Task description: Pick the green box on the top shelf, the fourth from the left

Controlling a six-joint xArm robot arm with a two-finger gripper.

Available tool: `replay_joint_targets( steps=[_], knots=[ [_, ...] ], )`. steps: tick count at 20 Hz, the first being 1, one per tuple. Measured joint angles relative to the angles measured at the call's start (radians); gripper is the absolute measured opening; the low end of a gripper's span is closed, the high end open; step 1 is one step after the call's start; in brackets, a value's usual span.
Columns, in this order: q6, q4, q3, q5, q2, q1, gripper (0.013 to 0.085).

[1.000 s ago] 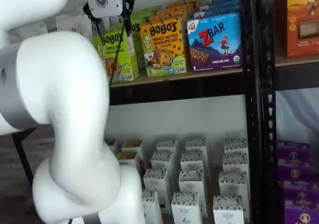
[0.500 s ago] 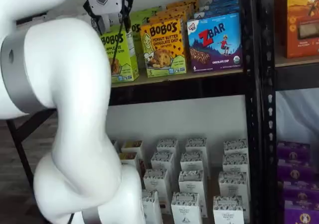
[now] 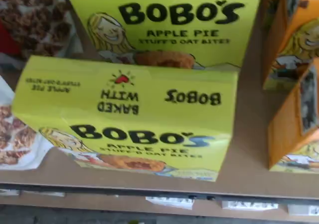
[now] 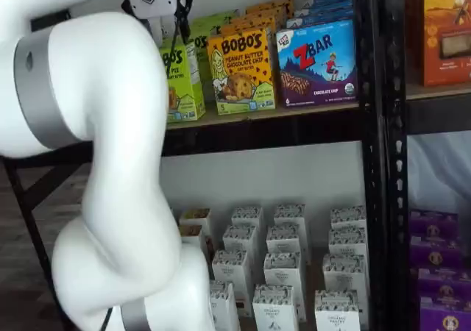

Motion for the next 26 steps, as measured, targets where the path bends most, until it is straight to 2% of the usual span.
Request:
replay_joint_targets(
  steps=[11, 26],
  knots=[
    [0.031, -0.029, -0.073, 0.005, 0.072, 0.031, 0.0850],
    [0.043, -0.037, -0.151, 0.018, 0.152, 0.041, 0.0850]
  ],
)
